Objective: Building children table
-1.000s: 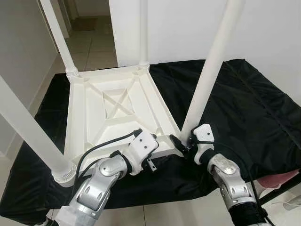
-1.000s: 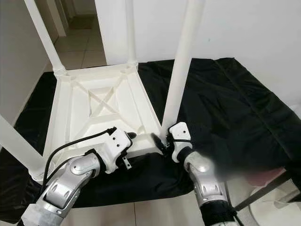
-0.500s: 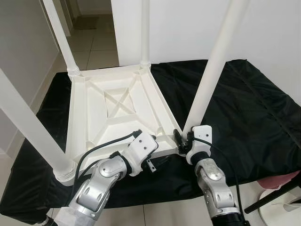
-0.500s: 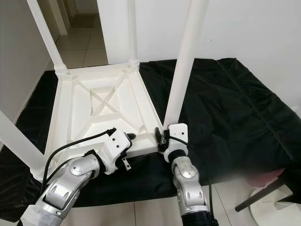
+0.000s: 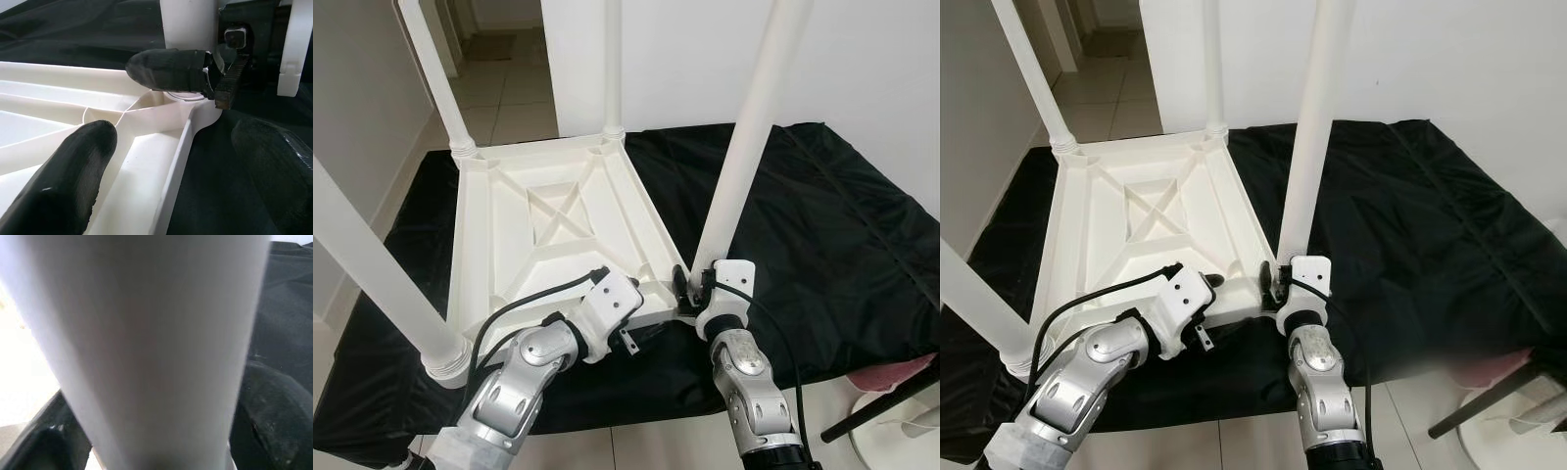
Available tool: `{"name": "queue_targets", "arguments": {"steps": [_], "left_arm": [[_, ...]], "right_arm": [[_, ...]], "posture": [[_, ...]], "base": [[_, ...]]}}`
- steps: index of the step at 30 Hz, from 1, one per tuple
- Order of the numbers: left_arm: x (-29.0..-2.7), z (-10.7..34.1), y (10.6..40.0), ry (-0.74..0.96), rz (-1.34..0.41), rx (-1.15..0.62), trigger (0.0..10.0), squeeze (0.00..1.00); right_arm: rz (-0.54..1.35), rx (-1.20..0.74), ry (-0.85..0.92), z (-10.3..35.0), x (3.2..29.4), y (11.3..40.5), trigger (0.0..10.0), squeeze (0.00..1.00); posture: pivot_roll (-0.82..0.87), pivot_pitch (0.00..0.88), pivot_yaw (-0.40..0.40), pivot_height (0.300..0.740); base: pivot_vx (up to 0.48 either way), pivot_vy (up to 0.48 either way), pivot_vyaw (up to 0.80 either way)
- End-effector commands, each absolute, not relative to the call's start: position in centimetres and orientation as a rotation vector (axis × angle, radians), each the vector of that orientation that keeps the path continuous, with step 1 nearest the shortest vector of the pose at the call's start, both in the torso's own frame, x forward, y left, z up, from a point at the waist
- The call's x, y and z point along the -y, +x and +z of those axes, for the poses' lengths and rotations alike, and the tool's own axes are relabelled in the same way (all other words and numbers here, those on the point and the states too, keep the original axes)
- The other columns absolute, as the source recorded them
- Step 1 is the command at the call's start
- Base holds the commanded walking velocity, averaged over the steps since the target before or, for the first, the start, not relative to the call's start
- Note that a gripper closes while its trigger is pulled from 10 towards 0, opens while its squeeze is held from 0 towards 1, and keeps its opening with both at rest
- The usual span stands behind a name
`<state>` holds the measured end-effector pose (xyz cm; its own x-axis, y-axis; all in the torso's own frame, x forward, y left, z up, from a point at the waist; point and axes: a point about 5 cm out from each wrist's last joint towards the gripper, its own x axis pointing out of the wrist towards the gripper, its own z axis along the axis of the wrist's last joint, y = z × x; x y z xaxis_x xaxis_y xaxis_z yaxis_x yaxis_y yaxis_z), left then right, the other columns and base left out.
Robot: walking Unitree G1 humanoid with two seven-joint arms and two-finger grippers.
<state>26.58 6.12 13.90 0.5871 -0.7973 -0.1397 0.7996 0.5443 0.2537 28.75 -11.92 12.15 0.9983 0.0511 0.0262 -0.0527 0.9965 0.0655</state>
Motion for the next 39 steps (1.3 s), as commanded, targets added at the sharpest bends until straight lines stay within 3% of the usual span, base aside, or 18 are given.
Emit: {"name": "queue_targets", "arguments": {"steps": [1,7,8,23,24,25,28,29,30,39], "left_arm": [[-6.5,13.7,26.9,0.308,-0.923,-0.022,10.0,0.00],[-6.6,13.7,26.9,0.309,-0.920,-0.022,10.0,0.00],[-6.7,13.7,26.9,0.311,-0.921,-0.024,10.0,0.00],[-7.7,13.5,26.0,0.303,-1.070,-0.076,10.0,0.00],[-7.7,13.4,25.9,0.304,-1.076,-0.080,10.0,0.00],[-7.7,13.4,25.8,0.308,-1.083,-0.083,10.0,0.00],[-7.7,13.4,25.8,0.311,-1.087,-0.085,10.0,0.00],[-7.7,13.3,25.8,0.311,-1.089,-0.087,10.0,0.00],[-7.8,13.3,25.8,0.311,-1.085,-0.087,10.0,0.00],[-8.1,13.4,25.8,0.308,-1.075,-0.089,10.0,0.00]], "right_arm": [[0.075,0.042,0.075,12.7,11.6,28.9,10.0,1.00],[0.098,0.049,0.067,12.8,11.8,28.9,10.0,1.00],[0.156,0.063,0.065,13.0,12.1,28.9,10.0,0.00],[0.611,0.069,-0.126,13.1,15.5,29.8,10.0,0.00],[0.638,0.063,-0.139,13.1,15.5,29.9,9.5,0.00],[0.663,0.058,-0.152,13.0,15.5,30.0,5.4,0.00],[0.678,0.055,-0.158,13.0,15.4,30.1,5.4,0.00],[0.691,0.049,-0.167,12.9,15.5,30.3,1.9,0.00],[0.706,0.041,-0.174,12.7,15.4,30.4,0.0,0.00],[0.741,0.013,-0.195,12.0,15.8,30.8,0.0,0.00]], "posture": [[-0.02,0.000,0.020,0.740],[-0.01,0.000,0.023,0.740],[-0.02,0.000,0.027,0.740],[-0.03,0.000,0.045,0.740],[-0.03,0.000,0.048,0.740],[-0.03,0.000,0.046,0.740],[-0.03,0.000,0.046,0.740],[-0.02,0.000,0.041,0.740],[-0.02,0.000,0.039,0.740],[-0.01,0.000,0.031,0.740]], "base": [[0.000,0.000,0.00],[0.000,0.000,0.00],[0.000,0.000,0.00],[0.000,0.000,0.00],[0.000,0.000,0.00],[0.000,0.000,0.00],[0.000,0.000,0.00],[0.000,0.000,0.00],[0.000,0.000,0.00],[0.000,0.000,0.00]]}}
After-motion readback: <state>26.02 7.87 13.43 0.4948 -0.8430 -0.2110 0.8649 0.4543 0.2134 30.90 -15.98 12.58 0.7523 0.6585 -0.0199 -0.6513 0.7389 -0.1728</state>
